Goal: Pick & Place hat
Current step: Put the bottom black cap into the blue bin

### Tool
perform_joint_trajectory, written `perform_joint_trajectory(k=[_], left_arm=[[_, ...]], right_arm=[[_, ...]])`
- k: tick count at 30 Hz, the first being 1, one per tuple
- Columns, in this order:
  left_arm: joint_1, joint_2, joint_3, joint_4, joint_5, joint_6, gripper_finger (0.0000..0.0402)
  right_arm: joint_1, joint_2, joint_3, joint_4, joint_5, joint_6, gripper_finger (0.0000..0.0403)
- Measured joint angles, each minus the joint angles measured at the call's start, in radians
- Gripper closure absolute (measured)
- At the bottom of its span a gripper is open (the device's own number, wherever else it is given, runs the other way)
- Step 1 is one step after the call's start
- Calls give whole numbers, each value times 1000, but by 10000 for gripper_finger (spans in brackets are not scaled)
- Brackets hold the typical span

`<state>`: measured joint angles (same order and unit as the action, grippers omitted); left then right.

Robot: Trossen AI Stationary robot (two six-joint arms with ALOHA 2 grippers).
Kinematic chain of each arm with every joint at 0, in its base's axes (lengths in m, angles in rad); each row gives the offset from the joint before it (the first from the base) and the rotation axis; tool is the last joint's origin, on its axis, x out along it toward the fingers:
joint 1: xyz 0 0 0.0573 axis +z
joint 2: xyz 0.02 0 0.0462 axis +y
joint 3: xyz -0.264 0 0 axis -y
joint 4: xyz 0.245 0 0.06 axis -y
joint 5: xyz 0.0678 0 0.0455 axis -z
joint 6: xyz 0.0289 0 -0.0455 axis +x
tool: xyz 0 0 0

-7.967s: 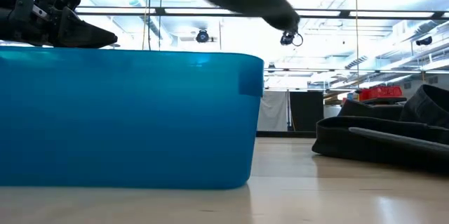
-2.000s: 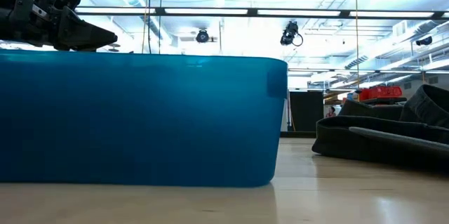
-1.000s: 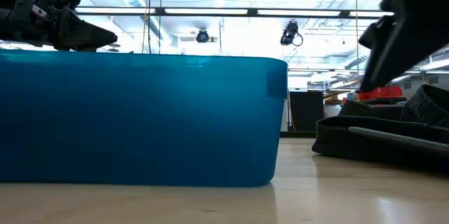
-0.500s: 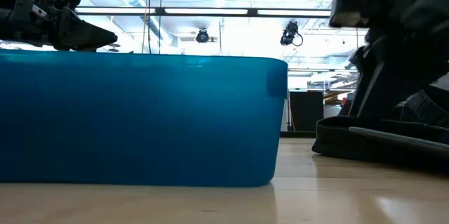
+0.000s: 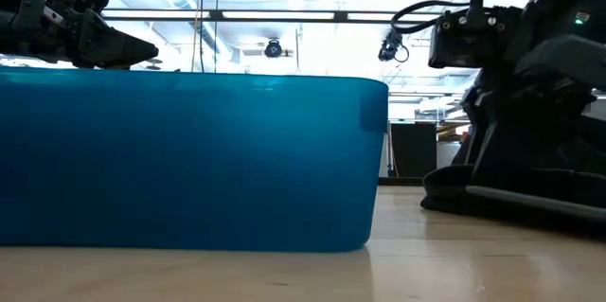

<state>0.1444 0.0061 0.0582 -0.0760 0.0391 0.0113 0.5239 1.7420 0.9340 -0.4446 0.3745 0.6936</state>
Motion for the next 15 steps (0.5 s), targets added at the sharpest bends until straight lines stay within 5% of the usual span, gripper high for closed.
perform_joint_trajectory(k=[6,15], left_arm=[[0,0,0,0,0,0,344],[0,0,0,0,0,0,344]], right_arm=[[-2,0,0,-22,-21,-104,389],[-4,-8,14,-31,-27,-197,396]])
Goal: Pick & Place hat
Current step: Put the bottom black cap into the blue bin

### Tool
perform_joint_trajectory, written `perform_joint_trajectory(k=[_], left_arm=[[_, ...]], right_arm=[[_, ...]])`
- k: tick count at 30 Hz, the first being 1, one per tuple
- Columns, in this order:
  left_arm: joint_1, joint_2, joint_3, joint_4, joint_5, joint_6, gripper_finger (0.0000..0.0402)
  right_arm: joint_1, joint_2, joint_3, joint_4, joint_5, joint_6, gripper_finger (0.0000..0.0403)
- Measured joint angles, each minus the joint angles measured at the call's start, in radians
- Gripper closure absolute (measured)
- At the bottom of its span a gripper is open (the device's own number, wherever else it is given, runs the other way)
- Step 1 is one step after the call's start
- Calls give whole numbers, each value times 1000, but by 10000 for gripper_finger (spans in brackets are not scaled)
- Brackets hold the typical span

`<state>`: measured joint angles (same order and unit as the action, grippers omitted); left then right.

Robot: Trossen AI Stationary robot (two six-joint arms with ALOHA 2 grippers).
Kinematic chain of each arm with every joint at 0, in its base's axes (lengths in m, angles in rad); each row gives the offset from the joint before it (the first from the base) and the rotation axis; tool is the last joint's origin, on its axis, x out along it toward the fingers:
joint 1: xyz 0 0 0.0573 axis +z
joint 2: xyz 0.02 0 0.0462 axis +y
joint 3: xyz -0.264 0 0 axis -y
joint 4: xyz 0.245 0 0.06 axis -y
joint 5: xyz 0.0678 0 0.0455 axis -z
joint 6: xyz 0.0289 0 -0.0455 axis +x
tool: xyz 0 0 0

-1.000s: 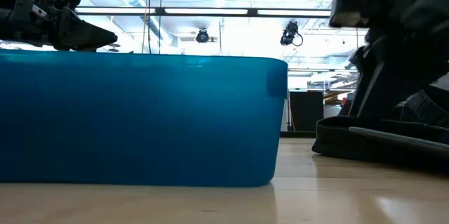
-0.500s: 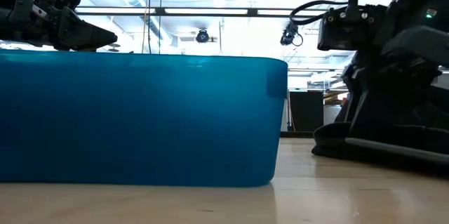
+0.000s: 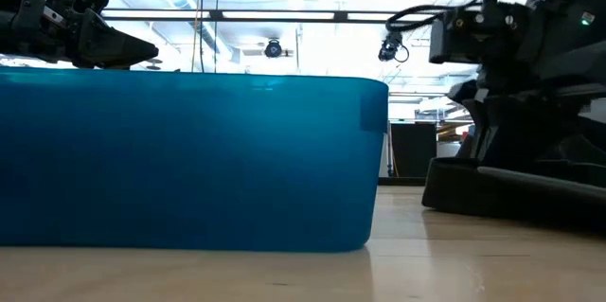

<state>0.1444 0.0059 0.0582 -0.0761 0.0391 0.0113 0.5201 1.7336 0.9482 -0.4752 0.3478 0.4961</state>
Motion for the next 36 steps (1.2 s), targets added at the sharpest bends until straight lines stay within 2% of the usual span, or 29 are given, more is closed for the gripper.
perform_joint_trajectory(k=[5,16,19,22,27,36], left_arm=[[0,0,0,0,0,0,344],[0,0,0,0,0,0,344],[0,0,0,0,0,0,344],[0,0,0,0,0,0,344],[0,0,0,0,0,0,344],[0,0,0,0,0,0,344]], right_arm=[[16,0,68,-53,111,-56,398],[123,0,297,-224,553,-183,400],[142,-1,346,-225,675,-224,401],[150,-2,377,-187,781,-293,399],[149,-2,401,-100,891,-424,398],[144,-2,401,201,1058,-720,398]])
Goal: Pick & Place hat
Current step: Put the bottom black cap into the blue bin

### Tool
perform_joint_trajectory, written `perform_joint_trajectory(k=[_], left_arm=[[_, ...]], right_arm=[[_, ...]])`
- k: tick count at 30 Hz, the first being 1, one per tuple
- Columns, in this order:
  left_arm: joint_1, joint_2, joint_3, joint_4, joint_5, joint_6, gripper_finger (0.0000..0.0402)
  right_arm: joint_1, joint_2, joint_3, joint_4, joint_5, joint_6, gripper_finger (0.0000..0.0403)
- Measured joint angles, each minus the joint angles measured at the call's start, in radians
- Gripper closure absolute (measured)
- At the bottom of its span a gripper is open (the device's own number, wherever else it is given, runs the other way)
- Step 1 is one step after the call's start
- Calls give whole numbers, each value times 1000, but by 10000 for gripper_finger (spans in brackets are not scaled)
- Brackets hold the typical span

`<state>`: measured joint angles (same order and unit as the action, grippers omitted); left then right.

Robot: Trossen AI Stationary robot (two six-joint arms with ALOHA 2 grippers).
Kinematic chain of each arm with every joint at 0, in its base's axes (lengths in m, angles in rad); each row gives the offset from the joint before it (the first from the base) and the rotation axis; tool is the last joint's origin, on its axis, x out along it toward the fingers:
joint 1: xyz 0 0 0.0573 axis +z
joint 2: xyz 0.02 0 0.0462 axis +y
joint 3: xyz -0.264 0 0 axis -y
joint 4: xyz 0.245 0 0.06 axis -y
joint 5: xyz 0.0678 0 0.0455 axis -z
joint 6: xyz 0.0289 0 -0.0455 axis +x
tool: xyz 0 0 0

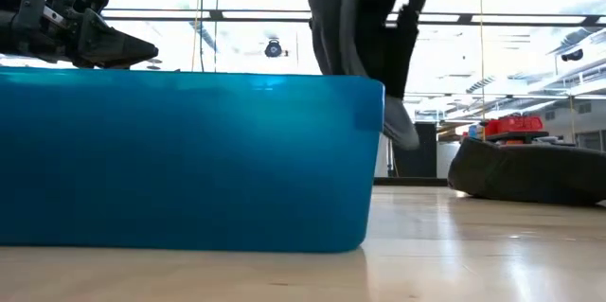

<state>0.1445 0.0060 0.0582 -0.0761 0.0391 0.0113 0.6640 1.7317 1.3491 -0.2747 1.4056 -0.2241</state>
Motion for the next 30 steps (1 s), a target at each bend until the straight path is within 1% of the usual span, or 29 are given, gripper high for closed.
perform_joint_trajectory(k=[4,8,15,20,25,30], left_arm=[[0,0,0,0,0,0,344],[0,0,0,0,0,0,344],[0,0,0,0,0,0,344],[0,0,0,0,0,0,344],[0,0,0,0,0,0,344],[0,0,0,0,0,0,344]], right_arm=[[0,0,0,154,12,-134,399],[0,0,0,290,-1,-202,399],[-22,0,0,492,-84,-279,399],[-40,11,0,648,-168,-321,399],[-53,68,0,857,-249,-409,399],[-88,144,0,1039,-325,-431,399]])
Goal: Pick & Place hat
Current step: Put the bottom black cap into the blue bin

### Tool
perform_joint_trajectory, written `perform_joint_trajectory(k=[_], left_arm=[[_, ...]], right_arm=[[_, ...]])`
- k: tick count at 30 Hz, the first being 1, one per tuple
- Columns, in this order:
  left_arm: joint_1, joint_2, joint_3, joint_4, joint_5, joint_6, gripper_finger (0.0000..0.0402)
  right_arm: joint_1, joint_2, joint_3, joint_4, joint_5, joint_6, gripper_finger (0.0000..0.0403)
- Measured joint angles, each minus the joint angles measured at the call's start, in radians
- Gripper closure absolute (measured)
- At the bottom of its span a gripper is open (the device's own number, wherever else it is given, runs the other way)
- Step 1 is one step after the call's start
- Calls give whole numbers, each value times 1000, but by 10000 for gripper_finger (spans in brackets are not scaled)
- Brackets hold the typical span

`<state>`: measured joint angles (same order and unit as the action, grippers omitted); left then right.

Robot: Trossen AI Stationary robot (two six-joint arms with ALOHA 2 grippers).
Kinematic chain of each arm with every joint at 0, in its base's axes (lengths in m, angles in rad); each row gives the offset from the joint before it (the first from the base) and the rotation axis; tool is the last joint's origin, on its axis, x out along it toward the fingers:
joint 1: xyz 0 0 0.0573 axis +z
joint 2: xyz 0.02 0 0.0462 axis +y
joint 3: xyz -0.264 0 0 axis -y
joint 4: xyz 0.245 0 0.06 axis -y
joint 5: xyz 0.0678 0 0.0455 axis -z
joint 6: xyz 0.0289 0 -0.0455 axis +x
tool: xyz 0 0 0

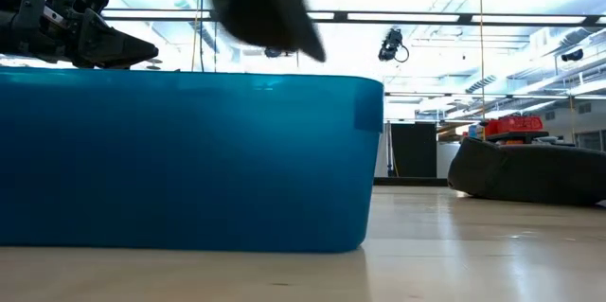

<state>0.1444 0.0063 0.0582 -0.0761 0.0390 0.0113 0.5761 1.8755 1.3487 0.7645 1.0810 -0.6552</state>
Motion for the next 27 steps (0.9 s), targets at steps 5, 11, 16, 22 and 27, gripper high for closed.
perform_joint_trajectory(k=[5,11,16,22,27], left_arm=[[0,0,0,0,0,0,344],[0,0,0,0,0,0,344],[0,0,0,0,0,0,344],[0,0,0,0,0,0,344],[0,0,0,-2,0,0,344]], right_arm=[[-43,65,0,175,-71,18,399],[-72,120,0,276,-115,54,399],[-99,157,9,326,-175,97,399],[-117,213,133,323,-263,47,399],[-114,283,222,316,-327,5,399]])
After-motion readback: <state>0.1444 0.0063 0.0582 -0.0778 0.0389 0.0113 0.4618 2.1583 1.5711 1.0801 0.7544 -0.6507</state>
